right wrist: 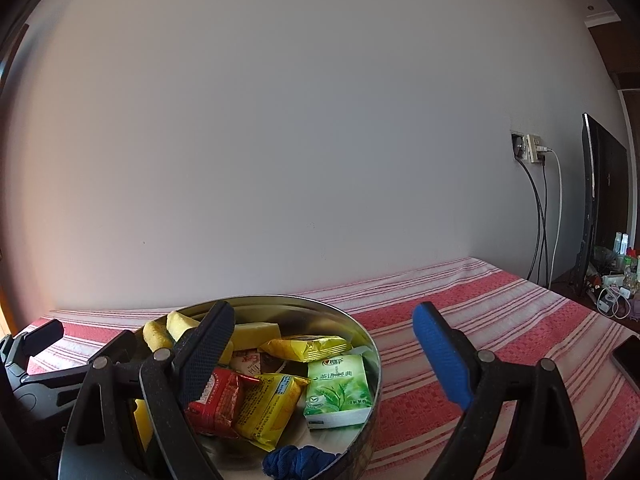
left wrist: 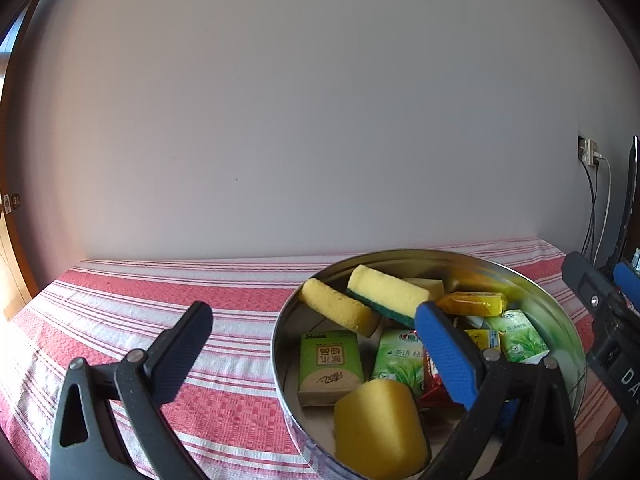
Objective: Organize objects
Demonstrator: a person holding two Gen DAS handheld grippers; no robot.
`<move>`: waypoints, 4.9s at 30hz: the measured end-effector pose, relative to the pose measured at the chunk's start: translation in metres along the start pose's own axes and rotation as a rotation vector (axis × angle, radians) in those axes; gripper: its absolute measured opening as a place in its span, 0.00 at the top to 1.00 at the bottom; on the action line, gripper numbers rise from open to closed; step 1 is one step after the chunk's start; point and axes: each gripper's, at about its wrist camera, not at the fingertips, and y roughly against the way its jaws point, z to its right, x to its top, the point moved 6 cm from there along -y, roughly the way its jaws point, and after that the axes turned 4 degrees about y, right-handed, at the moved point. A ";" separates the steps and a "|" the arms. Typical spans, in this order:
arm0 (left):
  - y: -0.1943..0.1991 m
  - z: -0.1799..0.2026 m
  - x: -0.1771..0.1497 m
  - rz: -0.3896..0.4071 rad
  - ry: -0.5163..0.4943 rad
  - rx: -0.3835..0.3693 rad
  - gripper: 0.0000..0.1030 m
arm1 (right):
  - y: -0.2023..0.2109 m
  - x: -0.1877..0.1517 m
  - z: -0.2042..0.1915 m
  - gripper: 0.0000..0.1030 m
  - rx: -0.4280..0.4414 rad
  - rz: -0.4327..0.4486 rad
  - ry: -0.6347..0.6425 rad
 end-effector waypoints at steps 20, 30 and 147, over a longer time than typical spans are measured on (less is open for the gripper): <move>0.015 0.008 -0.004 0.067 -0.022 0.013 0.01 | 0.035 0.006 -0.011 0.06 -0.064 0.112 0.060; 0.024 0.000 -0.002 0.087 0.010 0.004 0.01 | 0.045 0.007 -0.010 0.01 -0.066 0.139 0.047; 0.029 -0.003 -0.006 0.032 0.023 0.044 0.00 | 0.047 0.004 -0.006 0.01 -0.053 0.088 0.040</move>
